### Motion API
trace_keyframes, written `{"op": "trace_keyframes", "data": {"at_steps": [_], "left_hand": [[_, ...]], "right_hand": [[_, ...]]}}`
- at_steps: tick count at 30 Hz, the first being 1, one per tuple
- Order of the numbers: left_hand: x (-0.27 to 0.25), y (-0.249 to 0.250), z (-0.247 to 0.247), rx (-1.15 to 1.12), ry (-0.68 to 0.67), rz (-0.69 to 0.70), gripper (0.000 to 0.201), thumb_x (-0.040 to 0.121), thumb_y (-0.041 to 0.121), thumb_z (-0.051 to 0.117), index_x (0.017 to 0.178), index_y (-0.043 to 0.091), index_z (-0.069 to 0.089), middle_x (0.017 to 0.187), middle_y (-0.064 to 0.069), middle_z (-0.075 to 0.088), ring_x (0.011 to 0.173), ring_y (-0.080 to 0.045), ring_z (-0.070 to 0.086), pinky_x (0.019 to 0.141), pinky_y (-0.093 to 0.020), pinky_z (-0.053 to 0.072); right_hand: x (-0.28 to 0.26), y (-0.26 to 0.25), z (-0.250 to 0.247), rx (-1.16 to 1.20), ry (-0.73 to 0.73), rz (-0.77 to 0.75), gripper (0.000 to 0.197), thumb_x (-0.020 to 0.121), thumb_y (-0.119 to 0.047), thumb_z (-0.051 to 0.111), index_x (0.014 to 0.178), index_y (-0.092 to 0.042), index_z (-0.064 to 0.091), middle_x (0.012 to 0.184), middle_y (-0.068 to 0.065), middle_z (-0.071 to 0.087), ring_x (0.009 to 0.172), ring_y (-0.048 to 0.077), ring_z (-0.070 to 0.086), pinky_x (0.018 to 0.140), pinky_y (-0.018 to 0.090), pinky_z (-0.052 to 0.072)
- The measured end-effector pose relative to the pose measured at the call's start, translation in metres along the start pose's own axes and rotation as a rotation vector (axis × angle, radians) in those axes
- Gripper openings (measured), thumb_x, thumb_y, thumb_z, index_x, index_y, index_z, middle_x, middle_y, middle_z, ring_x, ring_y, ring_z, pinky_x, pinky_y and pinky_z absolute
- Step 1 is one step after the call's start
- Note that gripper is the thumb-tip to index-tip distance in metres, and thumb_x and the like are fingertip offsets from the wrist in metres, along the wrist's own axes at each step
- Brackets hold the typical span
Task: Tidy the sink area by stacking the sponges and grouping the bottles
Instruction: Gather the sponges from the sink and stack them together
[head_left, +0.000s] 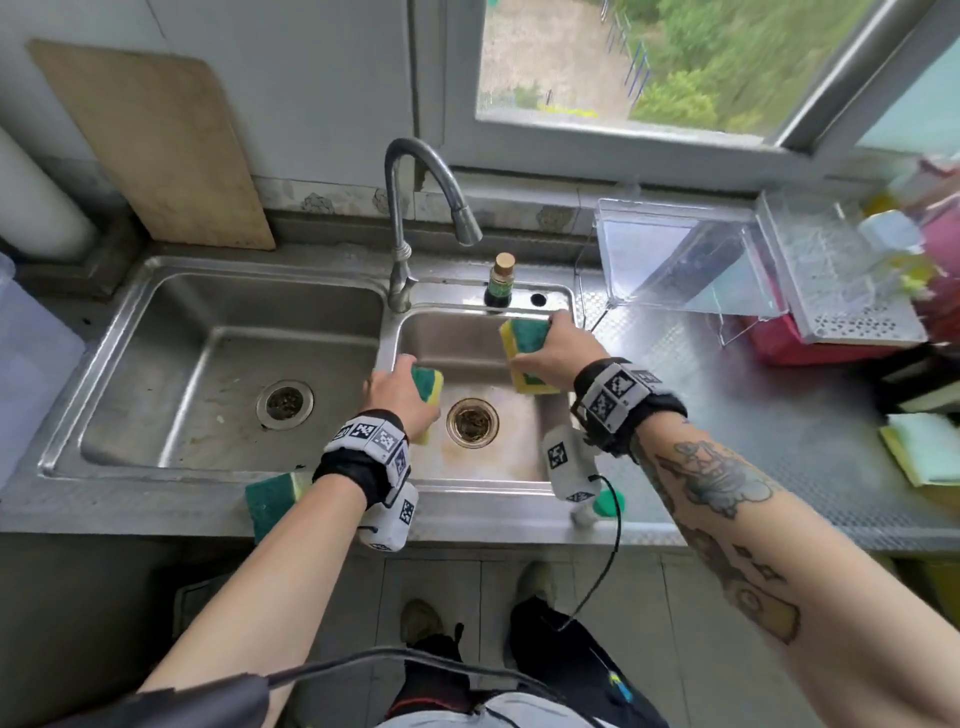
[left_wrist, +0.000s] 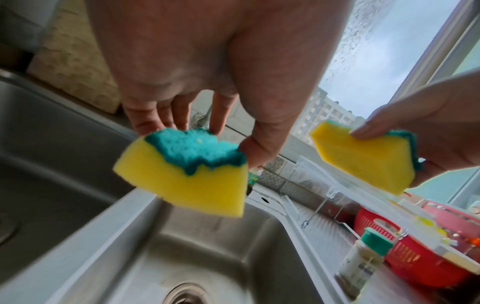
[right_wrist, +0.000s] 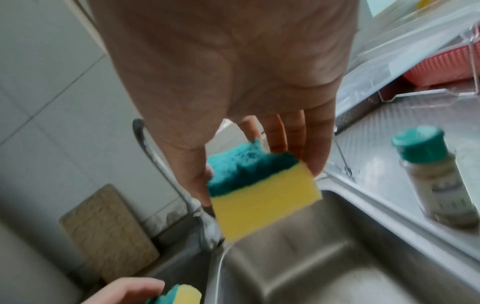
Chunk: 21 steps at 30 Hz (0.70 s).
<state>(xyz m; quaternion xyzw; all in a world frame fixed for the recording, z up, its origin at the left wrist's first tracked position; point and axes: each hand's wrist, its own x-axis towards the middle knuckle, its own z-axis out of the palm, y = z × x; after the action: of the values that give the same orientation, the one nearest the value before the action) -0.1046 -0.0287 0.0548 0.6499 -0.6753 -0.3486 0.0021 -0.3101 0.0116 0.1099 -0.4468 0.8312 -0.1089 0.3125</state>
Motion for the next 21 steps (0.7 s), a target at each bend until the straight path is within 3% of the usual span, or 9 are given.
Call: {"op": "trace_keyframes", "data": {"at_steps": [2,6,10,14,17,21], "left_hand": [[0.000,0.029,-0.002,-0.014,0.000,0.047,0.070,0.076,0.024,0.068,0.138,0.025,0.037,0.127,-0.018,0.044,0.122,-0.037,0.045,0.101,-0.040,0.043],[0.002,0.091,-0.002,-0.010,-0.001,0.147,0.068,0.074,0.029,0.067,0.136,0.025,0.038,0.124,-0.017,0.046,0.117,-0.036,0.049,0.102,-0.044,0.044],[0.009,0.147,0.000,-0.003,0.004,0.228,0.063,0.077,0.032,0.067,0.134,0.024,0.041,0.119,-0.016,0.048,0.115,-0.035,0.049,0.101,-0.041,0.044],[0.020,0.189,0.004,0.025,0.029,0.278,0.059,0.078,0.034,0.065,0.131,0.023,0.041,0.110,-0.012,0.047,0.109,-0.033,0.053,0.096,-0.042,0.047],[0.032,0.216,0.006,0.061,0.049,0.288,0.058,0.079,0.035,0.064,0.130,0.020,0.041,0.117,-0.014,0.050,0.109,-0.032,0.053,0.095,-0.042,0.048],[0.047,0.240,0.013,0.057,0.051,0.277,0.060,0.079,0.035,0.063,0.132,0.020,0.041,0.120,-0.014,0.052,0.111,-0.030,0.052,0.096,-0.042,0.047]], "right_hand": [[0.011,0.008,-0.029,-0.003,0.039,0.022,0.069,0.077,-0.041,0.073,0.128,-0.012,0.038,0.106,0.007,0.061,0.091,0.023,0.061,0.074,0.033,0.055],[0.034,0.031,-0.080,-0.014,0.082,0.070,0.070,0.078,-0.043,0.072,0.129,-0.010,0.037,0.104,0.005,0.057,0.087,0.021,0.058,0.058,0.027,0.046],[0.067,0.053,-0.121,-0.061,0.128,0.119,0.076,0.075,-0.046,0.072,0.129,-0.007,0.036,0.106,0.009,0.060,0.091,0.026,0.062,0.068,0.034,0.052],[0.106,0.070,-0.150,-0.102,0.139,0.147,0.085,0.074,-0.048,0.073,0.135,-0.005,0.033,0.110,0.010,0.061,0.095,0.028,0.061,0.070,0.033,0.048],[0.138,0.077,-0.168,-0.136,0.113,0.153,0.088,0.074,-0.051,0.072,0.137,-0.003,0.033,0.108,0.009,0.062,0.094,0.027,0.063,0.069,0.033,0.050],[0.173,0.082,-0.180,-0.148,0.081,0.139,0.079,0.075,-0.048,0.074,0.130,-0.004,0.040,0.107,0.009,0.061,0.090,0.025,0.063,0.069,0.034,0.053]]}}
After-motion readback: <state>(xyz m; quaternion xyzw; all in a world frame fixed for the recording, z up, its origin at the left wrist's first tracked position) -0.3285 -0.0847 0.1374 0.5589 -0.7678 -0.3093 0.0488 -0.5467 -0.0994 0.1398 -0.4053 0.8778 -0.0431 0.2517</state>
